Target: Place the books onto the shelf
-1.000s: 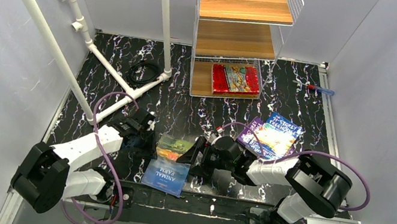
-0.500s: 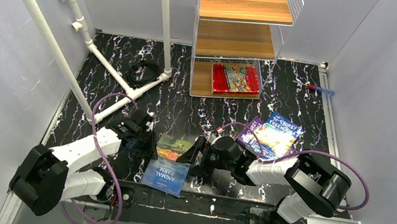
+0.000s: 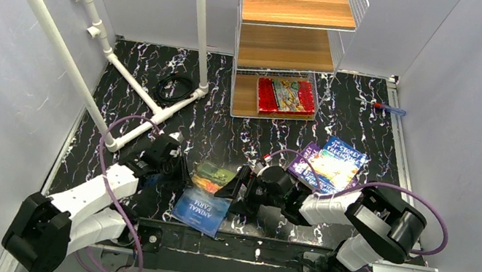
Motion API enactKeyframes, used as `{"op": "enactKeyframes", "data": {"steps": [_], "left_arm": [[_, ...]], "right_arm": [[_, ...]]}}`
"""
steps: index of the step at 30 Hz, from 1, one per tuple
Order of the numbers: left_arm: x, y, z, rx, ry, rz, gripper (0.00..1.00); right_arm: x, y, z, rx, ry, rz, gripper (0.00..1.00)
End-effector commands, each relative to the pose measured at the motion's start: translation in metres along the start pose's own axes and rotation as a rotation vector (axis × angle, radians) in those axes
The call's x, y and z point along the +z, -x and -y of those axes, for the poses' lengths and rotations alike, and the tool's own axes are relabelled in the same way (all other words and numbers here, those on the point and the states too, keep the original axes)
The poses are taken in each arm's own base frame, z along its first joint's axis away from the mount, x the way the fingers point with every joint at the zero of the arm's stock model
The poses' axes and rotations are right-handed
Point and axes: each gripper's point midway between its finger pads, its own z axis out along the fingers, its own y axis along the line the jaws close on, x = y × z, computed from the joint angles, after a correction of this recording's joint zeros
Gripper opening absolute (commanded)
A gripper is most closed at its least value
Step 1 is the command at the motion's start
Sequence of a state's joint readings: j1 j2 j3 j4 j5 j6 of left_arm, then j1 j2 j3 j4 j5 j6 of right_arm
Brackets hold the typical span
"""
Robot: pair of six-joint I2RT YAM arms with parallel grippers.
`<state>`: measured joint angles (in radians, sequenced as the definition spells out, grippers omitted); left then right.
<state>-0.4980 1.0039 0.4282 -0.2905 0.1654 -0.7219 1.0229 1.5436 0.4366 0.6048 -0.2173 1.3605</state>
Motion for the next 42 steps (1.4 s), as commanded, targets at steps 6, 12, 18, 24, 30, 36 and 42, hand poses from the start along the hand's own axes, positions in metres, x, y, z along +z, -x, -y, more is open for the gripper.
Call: {"op": "enactKeyframes", "data": {"steps": [6, 12, 18, 24, 30, 36, 42], "left_arm": [[-0.035, -0.028, 0.082, -0.063, -0.432, -0.160, 0.02], [-0.028, -0.039, 0.072, -0.047, -0.400, -0.206, 0.00], [-0.031, -0.030, 0.055, 0.000, -0.272, -0.160, 0.00], [-0.051, -0.006, 0.052, 0.044, -0.200, -0.044, 0.00], [-0.061, -0.002, 0.067, 0.029, -0.268, -0.041, 0.00], [-0.064, 0.000, 0.072, 0.027, -0.286, -0.036, 0.00], [-0.088, 0.016, 0.102, -0.007, -0.384, 0.002, 0.00]], "right_arm": [[0.008, 0.002, 0.032, -0.017, -0.094, 0.041, 0.99], [0.008, 0.002, 0.032, -0.020, -0.093, 0.040, 0.99], [0.003, 0.004, 0.036, -0.005, -0.104, 0.062, 0.98], [-0.015, 0.011, 0.046, 0.021, -0.140, 0.140, 0.99], [-0.037, 0.028, 0.042, 0.016, -0.132, 0.266, 0.99], [-0.050, 0.035, 0.022, -0.044, -0.038, 0.316, 0.99], [-0.045, 0.025, 0.004, -0.077, 0.081, 0.261, 0.99]]}}
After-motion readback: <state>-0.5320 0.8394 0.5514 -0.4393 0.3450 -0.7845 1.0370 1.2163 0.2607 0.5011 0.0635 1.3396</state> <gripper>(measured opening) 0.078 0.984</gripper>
